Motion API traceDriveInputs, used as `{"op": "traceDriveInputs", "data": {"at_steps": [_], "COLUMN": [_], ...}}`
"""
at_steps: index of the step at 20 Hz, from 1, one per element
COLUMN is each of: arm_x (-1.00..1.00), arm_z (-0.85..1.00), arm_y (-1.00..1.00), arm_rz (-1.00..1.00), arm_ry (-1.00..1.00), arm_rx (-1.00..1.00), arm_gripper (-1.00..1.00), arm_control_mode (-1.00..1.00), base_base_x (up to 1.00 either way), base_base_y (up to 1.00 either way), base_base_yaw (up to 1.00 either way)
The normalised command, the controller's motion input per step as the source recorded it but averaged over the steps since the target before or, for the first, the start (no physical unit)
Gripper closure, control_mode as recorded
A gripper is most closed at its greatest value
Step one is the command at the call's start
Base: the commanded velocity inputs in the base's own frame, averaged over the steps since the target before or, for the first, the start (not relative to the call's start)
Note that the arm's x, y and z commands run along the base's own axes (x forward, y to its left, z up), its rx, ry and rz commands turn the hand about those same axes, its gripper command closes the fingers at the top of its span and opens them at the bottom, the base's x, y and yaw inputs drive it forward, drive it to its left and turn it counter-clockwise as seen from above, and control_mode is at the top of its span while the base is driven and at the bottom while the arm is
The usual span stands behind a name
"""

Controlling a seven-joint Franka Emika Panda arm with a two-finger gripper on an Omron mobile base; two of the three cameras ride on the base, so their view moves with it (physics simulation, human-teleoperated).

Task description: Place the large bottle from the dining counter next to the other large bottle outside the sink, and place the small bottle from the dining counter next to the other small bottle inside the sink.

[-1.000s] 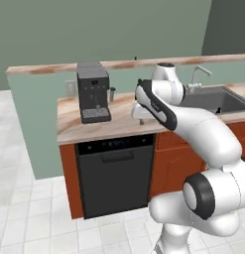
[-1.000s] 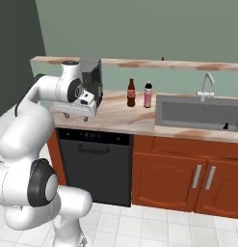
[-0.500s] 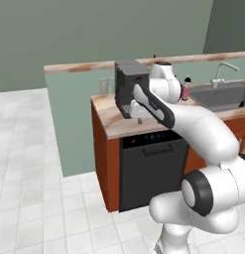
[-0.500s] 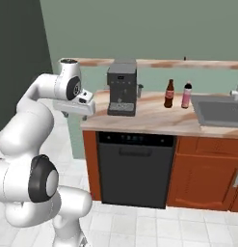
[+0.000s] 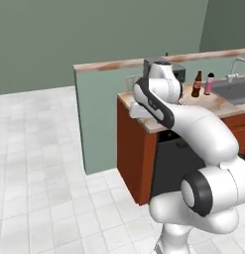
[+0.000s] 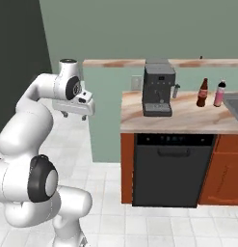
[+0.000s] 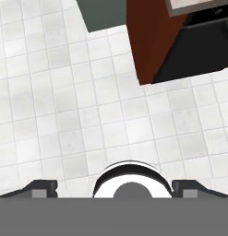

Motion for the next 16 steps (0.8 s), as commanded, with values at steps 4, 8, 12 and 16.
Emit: {"op": "traceDriveInputs", "data": {"at_steps": [4,8,12,16], "arm_x": [0.0,0.0,0.0,0.0], "arm_z": [0.0,0.0,0.0,0.0], "arm_y": [0.0,0.0,0.0,0.0], "arm_rz": [0.0,0.0,0.0,0.0], "arm_ry": [0.0,0.0,0.0,0.0], "arm_rx": [0.0,0.0,0.0,0.0], "arm_gripper": [-1.0,-1.0,-1.0,-1.0], "arm_control_mode": [1.0,1.0,1.0,1.0], "base_base_x": [0.59,0.92,0.87,0.22], "base_base_y": [1.0,1.0,1.0,1.0], "base_base_yaw": [-0.23,-0.29,-0.29,-0.23]}}
